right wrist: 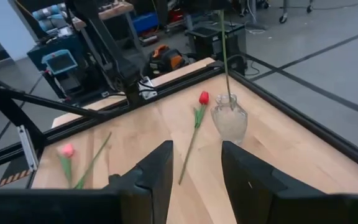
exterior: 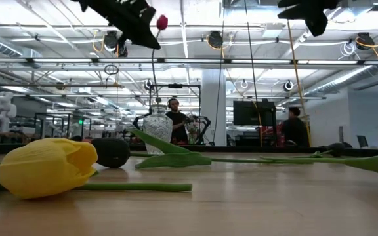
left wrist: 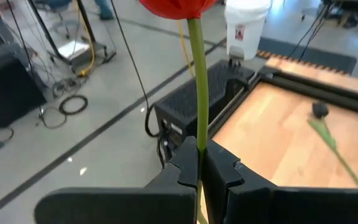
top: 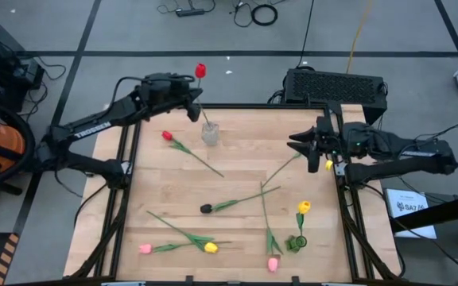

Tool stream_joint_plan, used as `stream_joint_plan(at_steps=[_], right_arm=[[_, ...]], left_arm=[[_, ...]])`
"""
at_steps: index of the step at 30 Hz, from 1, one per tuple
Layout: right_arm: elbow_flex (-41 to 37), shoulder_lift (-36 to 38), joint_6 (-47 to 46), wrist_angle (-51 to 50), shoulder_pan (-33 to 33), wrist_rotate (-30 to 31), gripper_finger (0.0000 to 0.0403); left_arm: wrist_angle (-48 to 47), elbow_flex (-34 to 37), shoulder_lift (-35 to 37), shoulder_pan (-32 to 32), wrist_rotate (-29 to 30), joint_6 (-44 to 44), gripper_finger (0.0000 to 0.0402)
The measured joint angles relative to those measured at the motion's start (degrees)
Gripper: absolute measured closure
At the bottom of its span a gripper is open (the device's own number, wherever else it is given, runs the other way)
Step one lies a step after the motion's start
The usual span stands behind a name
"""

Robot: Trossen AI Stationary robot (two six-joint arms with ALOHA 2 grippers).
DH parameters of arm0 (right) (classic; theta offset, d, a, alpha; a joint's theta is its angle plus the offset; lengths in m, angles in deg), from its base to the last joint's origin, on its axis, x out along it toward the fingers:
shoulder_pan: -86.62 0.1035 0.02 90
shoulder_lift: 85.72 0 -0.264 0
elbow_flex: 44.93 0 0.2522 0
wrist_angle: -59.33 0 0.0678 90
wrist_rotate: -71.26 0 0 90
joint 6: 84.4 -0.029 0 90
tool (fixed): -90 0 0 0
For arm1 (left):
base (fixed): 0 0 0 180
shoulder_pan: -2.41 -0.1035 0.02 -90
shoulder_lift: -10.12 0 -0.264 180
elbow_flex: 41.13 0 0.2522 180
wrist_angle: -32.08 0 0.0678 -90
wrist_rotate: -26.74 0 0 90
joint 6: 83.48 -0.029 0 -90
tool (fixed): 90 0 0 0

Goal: Sort flowers into vase by color
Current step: Put the bottom red tulip into the transparent vase, then put the right black tulip into the transparent flower vase

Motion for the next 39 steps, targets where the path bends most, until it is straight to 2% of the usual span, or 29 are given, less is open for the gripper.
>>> stream_joint_plan(at_steps=[3, 10, 16, 26, 33, 39], right_arm=[[-0.05, -0.15, -0.26, 0.45, -0.59, -0.02, 0.0275], [-0.05, -0.13, 0.11, 1.82, -1.37, -0.02, 0.0275], [-0.04, -0.15, 0.30, 1.91, -1.37, 0.03, 0.0275], [-0.05, -0.18, -5.23, 1.72, -1.35, 1.98, 0.0275], [-0.04, -1.19, -5.96, 1.71, -1.35, 1.97, 0.0275], [-0.06, -3.19, -5.96, 1.67, -1.35, 2.47, 0.0275]], left_arm=[[-0.01, 0.00, -2.63, 0.40, -1.28, 1.39, 0.0389], [-1.75, 0.00, -7.43, 2.29, -3.33, 5.92, 0.0335], [-3.90, 0.00, -7.77, 3.17, -3.33, 7.41, 0.0322], [-5.12, 0.00, 0.70, 3.15, -3.22, 7.53, 0.0320], [-10.81, 0.00, 7.82, 3.36, -3.13, 14.06, 0.0320], [-15.32, 0.69, 11.22, 8.04, -0.10, 18.15, 0.0320]])
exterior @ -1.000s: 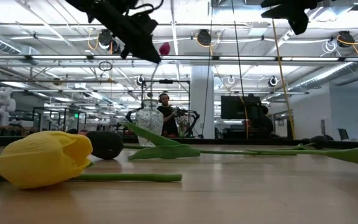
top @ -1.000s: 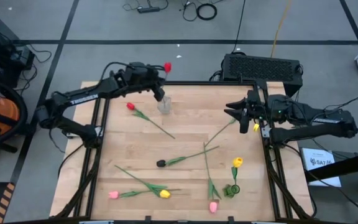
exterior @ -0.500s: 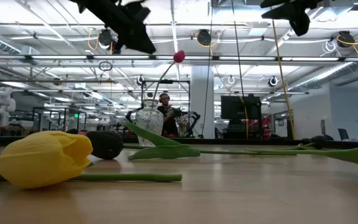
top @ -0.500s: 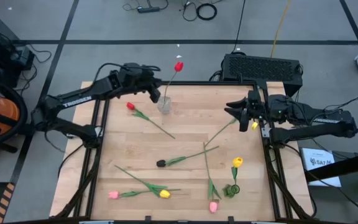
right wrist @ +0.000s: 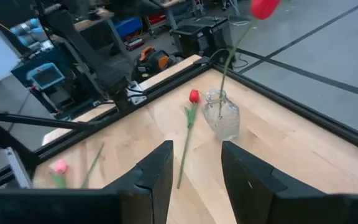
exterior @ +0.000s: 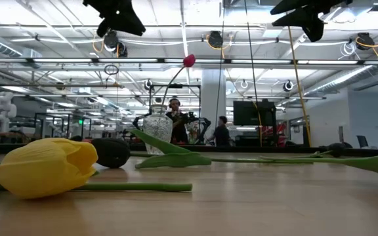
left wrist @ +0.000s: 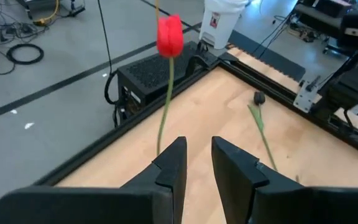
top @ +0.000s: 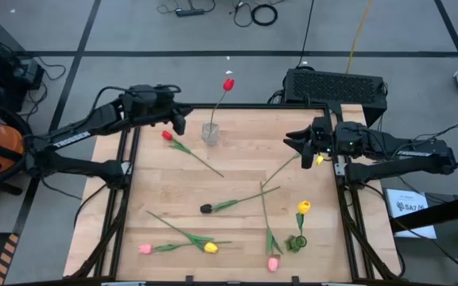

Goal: Sort flowers into vase by color
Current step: Put the right black tulip into the transparent flower vase

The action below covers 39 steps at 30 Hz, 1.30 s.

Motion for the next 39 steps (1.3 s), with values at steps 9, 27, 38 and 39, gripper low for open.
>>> stream_joint_plan(at_steps=[9, 27, 38, 39], right_arm=[[0.01, -3.30, 0.00, -0.67, -0.02, 5.25, 0.0275], [0.02, -12.56, -39.33, -16.77, -6.74, 8.99, 0.0290], [0.00, -22.21, -47.23, -26.38, -20.30, -4.18, 0.0348], [0.00, -23.05, -48.10, -26.85, -20.75, -4.76, 0.0349]], left_arm=[[0.93, 8.23, 0.84, 13.63, 11.86, 10.67, 0.0320], [2.45, 11.91, 0.88, 21.71, 11.53, 5.61, 0.0320], [-5.57, 11.90, 0.88, 21.69, 10.85, 4.16, 0.0320], [-5.87, 11.90, 0.88, 21.69, 10.85, 4.08, 0.0320]])
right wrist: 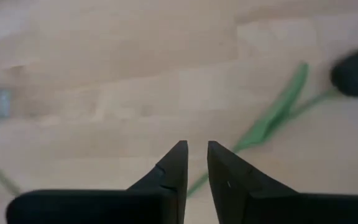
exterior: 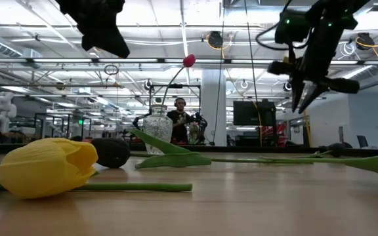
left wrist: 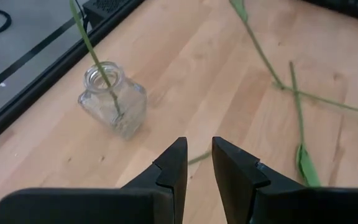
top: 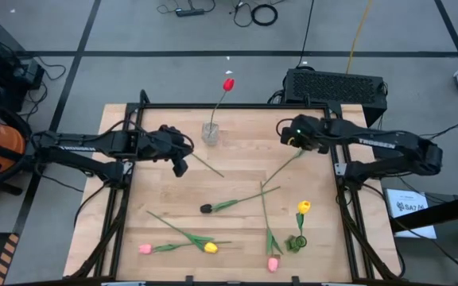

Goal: Sort flowers into vase by color
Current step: Put the right black tulip into the transparent flower vase

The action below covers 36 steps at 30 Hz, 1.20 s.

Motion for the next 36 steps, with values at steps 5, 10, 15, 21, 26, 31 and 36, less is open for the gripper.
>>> stream_joint_plan(at_steps=[5, 10, 15, 21, 26, 31, 36], right_arm=[[0.01, -3.71, -5.20, -3.63, -0.52, -2.51, 0.0342], [0.00, -6.91, -13.20, -7.77, -0.50, -2.31, 0.0315], [0.00, -10.47, -15.52, -8.27, -0.50, -2.31, 0.0283], [0.01, -15.71, -16.56, -7.54, -1.54, -1.64, 0.0251], [0.00, -21.05, -16.02, -4.77, -3.68, -0.75, 0.0241], [0.04, -25.08, -11.98, 2.86, -4.79, -0.83, 0.0244], [0.72, -30.08, -9.06, 3.07, -5.57, -3.74, 0.0258]], left_arm=[[-1.40, 0.01, 0.00, -0.01, 0.06, -2.84, 0.0320], [-1.39, 0.00, 0.00, -1.01, 0.05, -5.60, 0.0320], [-1.93, 0.00, 0.03, -1.26, -0.56, -6.57, 0.0320], [-2.44, 0.00, 1.09, -1.25, -2.13, -7.40, 0.0320], [-4.07, 0.00, 2.91, -1.25, -2.14, -7.35, 0.0320], [-6.38, 0.00, 5.03, -1.25, -2.19, -5.92, 0.0320], [-7.62, 0.00, 7.10, -1.25, -2.19, -4.21, 0.0320]])
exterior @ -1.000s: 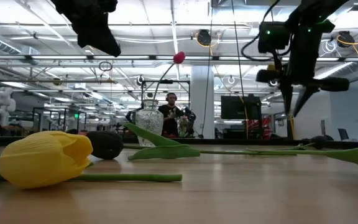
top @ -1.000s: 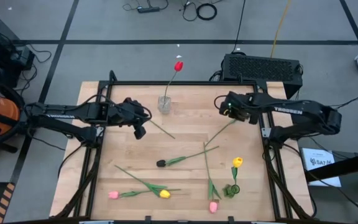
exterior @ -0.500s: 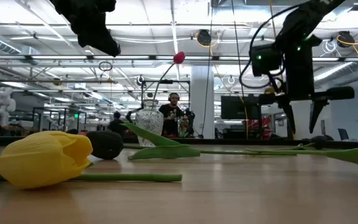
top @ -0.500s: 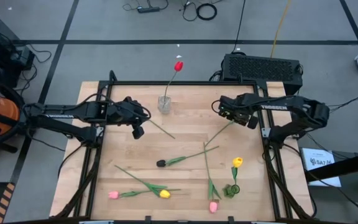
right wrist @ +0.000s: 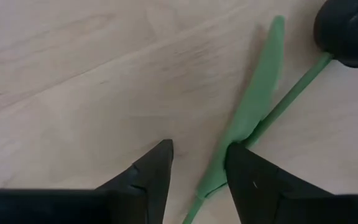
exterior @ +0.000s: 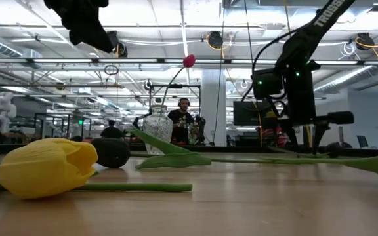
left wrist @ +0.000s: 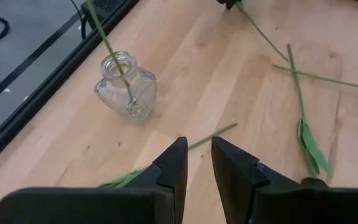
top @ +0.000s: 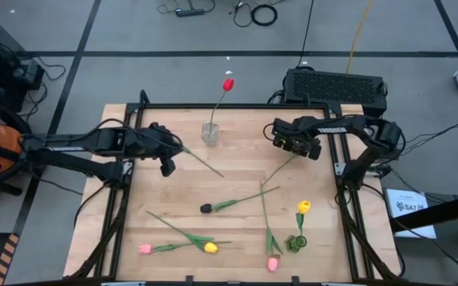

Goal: Sort flowers into vase by color
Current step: Put the right black tulip into the transparent flower vase

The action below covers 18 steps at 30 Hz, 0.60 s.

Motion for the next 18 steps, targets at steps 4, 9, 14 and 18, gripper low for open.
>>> stream_joint_plan(at_steps=[4, 9, 14, 18], right_arm=[[0.20, -1.06, -0.39, 0.05, 0.57, 0.32, 0.0272], [-0.87, 3.99, -1.18, -0.11, 0.55, 1.55, 0.0277], [-0.95, 11.11, -1.43, -3.53, -0.37, 3.19, 0.0278], [-1.01, 15.00, -2.68, -7.51, -0.67, 4.52, 0.0277]], left_arm=[[-0.64, 0.00, 1.53, 0.00, 0.02, 0.10, 0.0320], [-0.60, 0.00, 2.64, 0.00, 0.09, 0.45, 0.0320], [-0.58, 0.00, 2.67, 0.00, 0.31, -0.02, 0.0320], [-0.56, 0.00, 2.67, 0.00, 0.46, -0.10, 0.0320]])
